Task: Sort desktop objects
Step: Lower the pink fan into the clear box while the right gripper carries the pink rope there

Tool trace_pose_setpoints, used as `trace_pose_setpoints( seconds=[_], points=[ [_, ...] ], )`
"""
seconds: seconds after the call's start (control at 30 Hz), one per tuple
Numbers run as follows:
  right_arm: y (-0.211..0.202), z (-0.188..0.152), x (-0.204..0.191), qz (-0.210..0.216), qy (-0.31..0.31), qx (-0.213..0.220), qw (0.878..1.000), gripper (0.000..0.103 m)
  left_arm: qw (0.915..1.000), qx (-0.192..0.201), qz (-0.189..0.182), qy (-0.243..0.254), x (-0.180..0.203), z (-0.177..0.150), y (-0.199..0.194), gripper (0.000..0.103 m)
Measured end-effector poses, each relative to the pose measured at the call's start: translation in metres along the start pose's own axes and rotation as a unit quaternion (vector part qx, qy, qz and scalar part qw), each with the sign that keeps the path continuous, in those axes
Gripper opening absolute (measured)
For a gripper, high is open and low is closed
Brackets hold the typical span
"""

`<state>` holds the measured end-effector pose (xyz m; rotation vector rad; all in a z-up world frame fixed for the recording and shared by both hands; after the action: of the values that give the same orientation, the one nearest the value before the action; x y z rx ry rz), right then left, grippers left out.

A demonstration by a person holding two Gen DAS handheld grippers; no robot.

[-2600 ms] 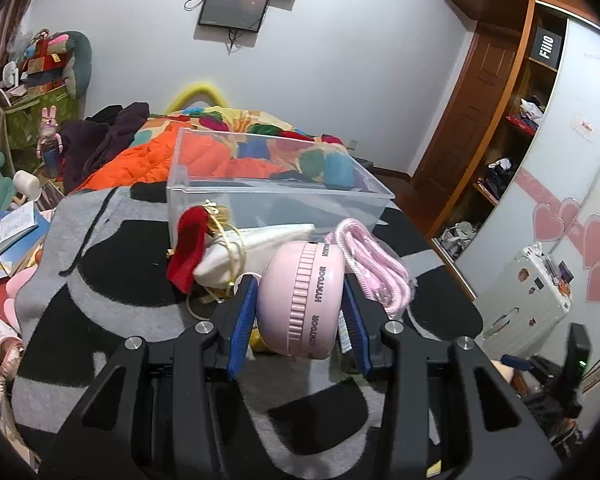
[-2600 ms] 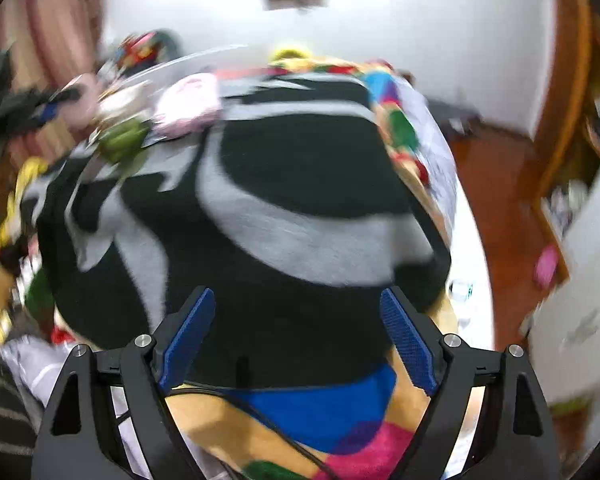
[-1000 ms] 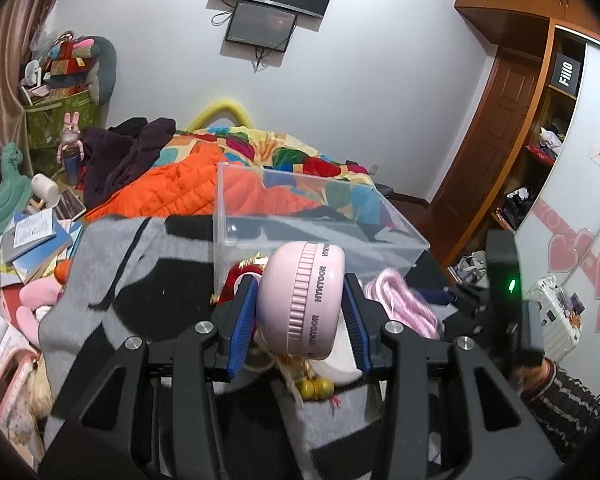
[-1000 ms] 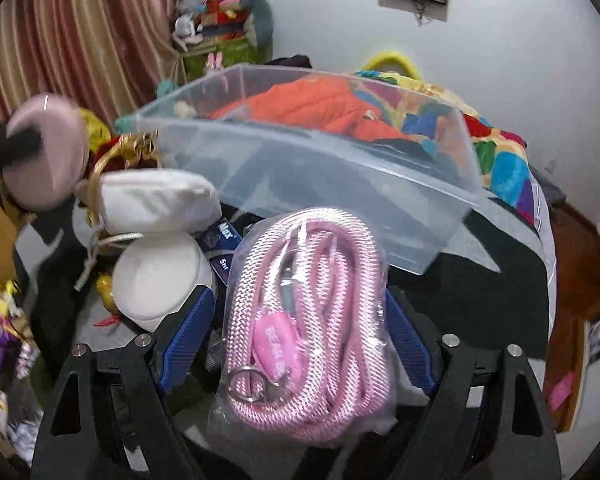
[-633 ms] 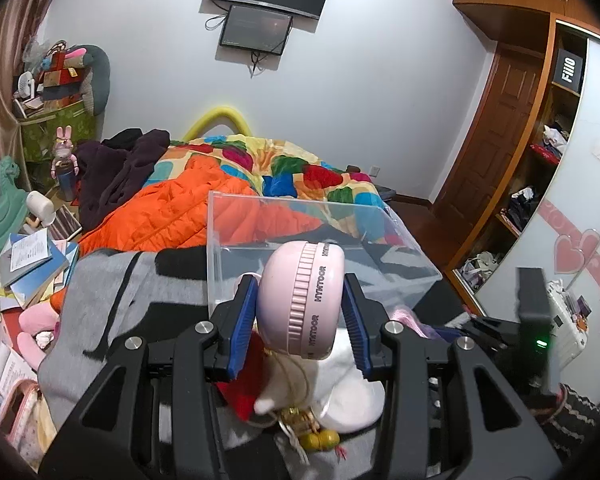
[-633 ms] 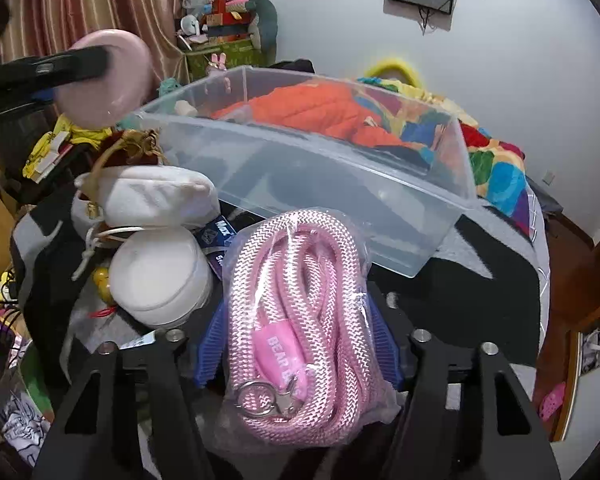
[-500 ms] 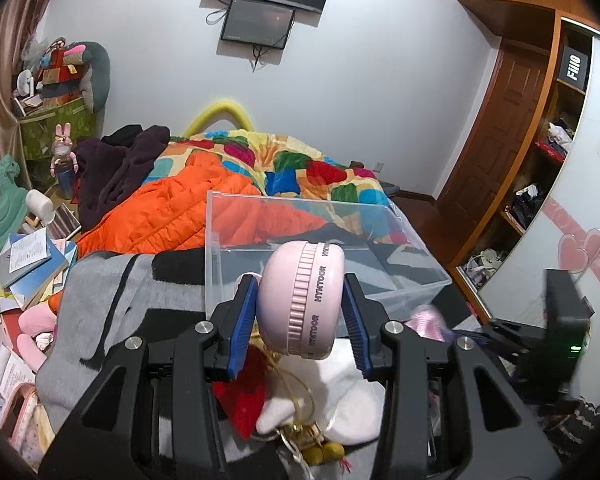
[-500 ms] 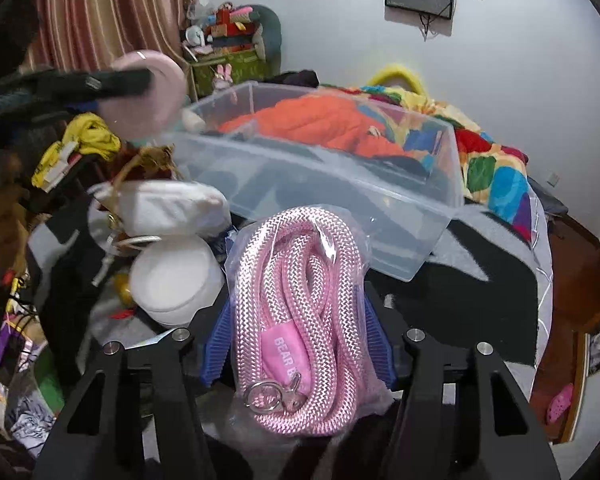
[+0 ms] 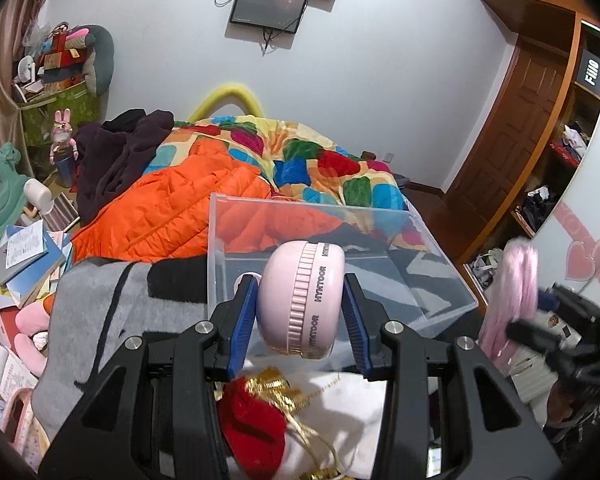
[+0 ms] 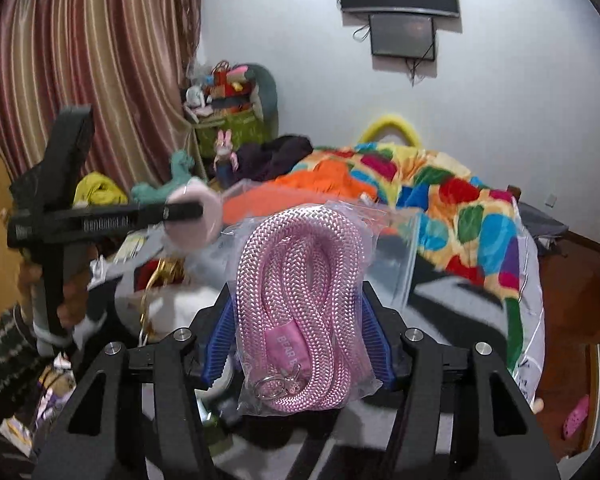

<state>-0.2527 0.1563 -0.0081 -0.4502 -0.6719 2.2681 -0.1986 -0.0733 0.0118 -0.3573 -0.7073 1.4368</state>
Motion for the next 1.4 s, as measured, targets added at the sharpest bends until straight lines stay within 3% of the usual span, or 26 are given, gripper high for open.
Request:
trace_pose_setpoints(
  seconds=[0.2,0.37,0.67,0.87,1.17,1.4],
  points=[
    [0.02,0.028,0.019,-0.016,0.028,0.014,0.999,0.053,0.9999,-0.012,0.002,0.001,-0.004,0.013,0.018,0.042],
    [0.046,0.045,0.028,-0.049,0.027,0.016,0.998,0.053,0.9989,-0.046,0.0,0.002,-0.007,0.015,0.041,0.042],
    [0.095,0.042,0.035,-0.051,0.037,-0.029,0.998,0.053,0.9964,-0.08,0.012,0.024,-0.008,0.01,0.067,0.042],
    [0.116,0.028,0.032,-0.067,0.016,-0.06,0.996,0.053,0.9947,-0.078,0.034,0.057,-0.001,0.009,0.073,0.042],
    [0.125,0.02,0.026,-0.075,-0.001,-0.071,0.995,0.054,0.9928,-0.075,0.048,0.08,0.005,0.004,0.076,0.042],
    [0.122,0.018,0.015,-0.091,-0.027,-0.069,0.993,0.057,0.9934,-0.049,0.056,0.087,0.006,0.01,0.062,0.052]
  ],
)
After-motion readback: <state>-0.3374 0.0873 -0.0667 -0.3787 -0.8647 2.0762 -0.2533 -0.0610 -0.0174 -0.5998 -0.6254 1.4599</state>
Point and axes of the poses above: each gripper's, at about its wrist camera, not at the fingertips, and y roughly the way its jaws point, x to its right, z to its top, the point moved 2 cm from there along y, roughly the way its jaws point, and after that the axes turned 3 degrees about y, right-handed, at the moved point
